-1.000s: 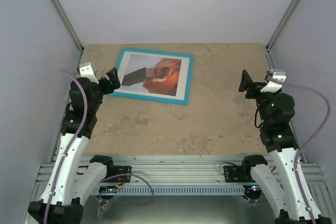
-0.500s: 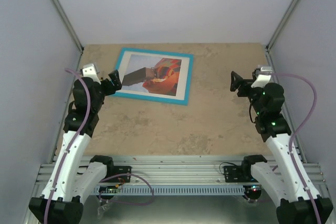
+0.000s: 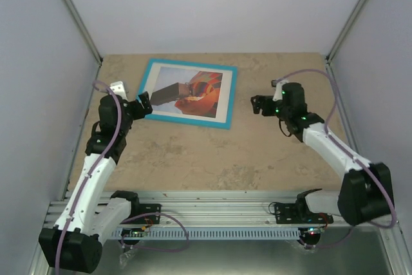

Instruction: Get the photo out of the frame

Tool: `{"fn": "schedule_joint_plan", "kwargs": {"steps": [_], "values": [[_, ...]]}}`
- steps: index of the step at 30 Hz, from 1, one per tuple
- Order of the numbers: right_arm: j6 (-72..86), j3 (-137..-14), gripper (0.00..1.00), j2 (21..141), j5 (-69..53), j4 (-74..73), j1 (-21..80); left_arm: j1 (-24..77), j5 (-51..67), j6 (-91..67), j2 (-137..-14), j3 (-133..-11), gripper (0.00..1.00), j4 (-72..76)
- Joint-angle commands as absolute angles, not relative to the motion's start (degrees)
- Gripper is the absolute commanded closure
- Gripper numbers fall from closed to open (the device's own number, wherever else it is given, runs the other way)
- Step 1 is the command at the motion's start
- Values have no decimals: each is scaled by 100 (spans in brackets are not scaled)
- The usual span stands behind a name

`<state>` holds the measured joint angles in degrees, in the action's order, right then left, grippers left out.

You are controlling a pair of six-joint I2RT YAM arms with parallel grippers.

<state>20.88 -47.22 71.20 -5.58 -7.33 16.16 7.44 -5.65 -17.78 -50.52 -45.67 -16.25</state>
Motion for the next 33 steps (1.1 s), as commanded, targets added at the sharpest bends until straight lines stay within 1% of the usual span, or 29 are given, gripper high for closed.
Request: {"fn": "schedule_joint_plan", "kwargs": {"steps": [1, 8, 13, 19, 27, 33], "values": [[2199, -5233, 2, 7882, -409, -978, 2052, 699, -430, -1780, -5082, -4238, 0, -1241], [2796, -5901, 2, 9184, -61, -1164, 2664, 695, -290, -1831, -5160, -4247, 0, -1190], [3202, -6534, 5, 10026, 583, -1430, 3148, 731, -226, -1873, -5159, -4199, 0, -1139], [3644, -7056, 21, 10790, 896, -1600, 3351, 949, -280, -1869, -5167, -4184, 0, -1127], [4049, -7233, 37, 11263, 893, -1609, 3416, 1160, -348, -1860, -5181, -4163, 0, -1112], [4170, -7181, 58, 11359, 906, -1607, 3419, 1280, -297, -1857, -5212, -4157, 0, -1090]]}}
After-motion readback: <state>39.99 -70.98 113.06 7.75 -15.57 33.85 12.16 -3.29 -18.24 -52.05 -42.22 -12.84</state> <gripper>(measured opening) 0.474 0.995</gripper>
